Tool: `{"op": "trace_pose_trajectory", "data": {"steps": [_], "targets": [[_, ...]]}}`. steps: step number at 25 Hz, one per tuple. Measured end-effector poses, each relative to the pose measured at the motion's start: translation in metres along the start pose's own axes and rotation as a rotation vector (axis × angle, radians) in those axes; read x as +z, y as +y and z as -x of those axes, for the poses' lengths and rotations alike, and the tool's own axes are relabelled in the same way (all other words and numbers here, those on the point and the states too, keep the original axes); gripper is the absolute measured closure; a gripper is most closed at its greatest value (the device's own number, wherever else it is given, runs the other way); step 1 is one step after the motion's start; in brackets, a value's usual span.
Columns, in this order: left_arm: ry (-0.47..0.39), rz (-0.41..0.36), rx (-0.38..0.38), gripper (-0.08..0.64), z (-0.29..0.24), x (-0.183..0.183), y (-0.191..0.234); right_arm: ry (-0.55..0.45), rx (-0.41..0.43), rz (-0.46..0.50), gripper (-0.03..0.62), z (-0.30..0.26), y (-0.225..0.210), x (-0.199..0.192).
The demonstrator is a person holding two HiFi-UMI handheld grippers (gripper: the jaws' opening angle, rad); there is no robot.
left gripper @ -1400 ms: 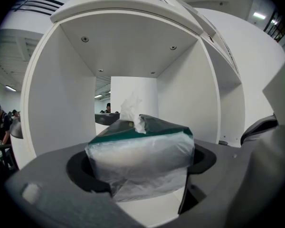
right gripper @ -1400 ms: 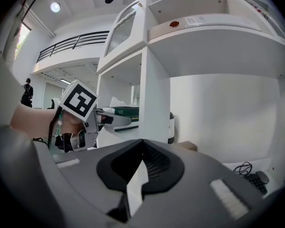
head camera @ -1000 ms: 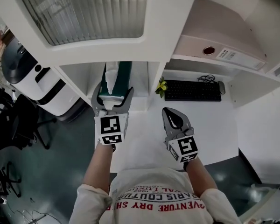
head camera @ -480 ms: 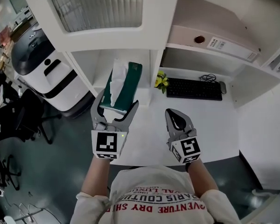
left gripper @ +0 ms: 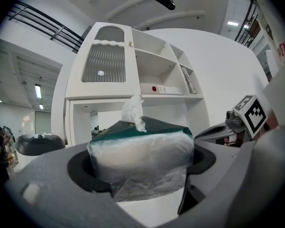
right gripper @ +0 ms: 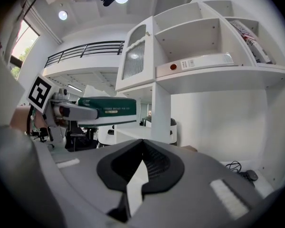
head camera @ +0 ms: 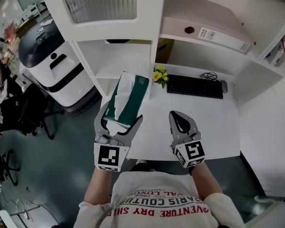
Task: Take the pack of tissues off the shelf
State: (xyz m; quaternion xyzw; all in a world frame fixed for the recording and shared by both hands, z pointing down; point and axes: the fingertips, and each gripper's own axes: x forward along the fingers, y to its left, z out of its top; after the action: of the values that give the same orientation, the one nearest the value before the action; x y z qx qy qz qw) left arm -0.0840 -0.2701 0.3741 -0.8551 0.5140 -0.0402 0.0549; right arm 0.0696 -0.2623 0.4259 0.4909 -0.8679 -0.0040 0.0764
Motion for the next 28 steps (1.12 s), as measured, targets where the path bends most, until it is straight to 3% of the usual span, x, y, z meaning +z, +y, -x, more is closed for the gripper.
{"op": "trace_pose_trajectory", "data": {"steps": [14, 19, 28], "targets": [[0.079, 0.038, 0.028, 0.112, 0.038, -0.030, -0.021, -0.087, 0.097, 0.010, 0.591, 0.035, 0.019, 0.024], [0.087, 0.021, 0.027, 0.112, 0.038, -0.031, -0.018, -0.079, 0.135, 0.064, 0.591, 0.029, 0.029, 0.026], [0.089, 0.019, 0.021, 0.112, 0.034, -0.032, -0.012, -0.094, 0.139, 0.063, 0.592, 0.019, 0.031, 0.030]]}}
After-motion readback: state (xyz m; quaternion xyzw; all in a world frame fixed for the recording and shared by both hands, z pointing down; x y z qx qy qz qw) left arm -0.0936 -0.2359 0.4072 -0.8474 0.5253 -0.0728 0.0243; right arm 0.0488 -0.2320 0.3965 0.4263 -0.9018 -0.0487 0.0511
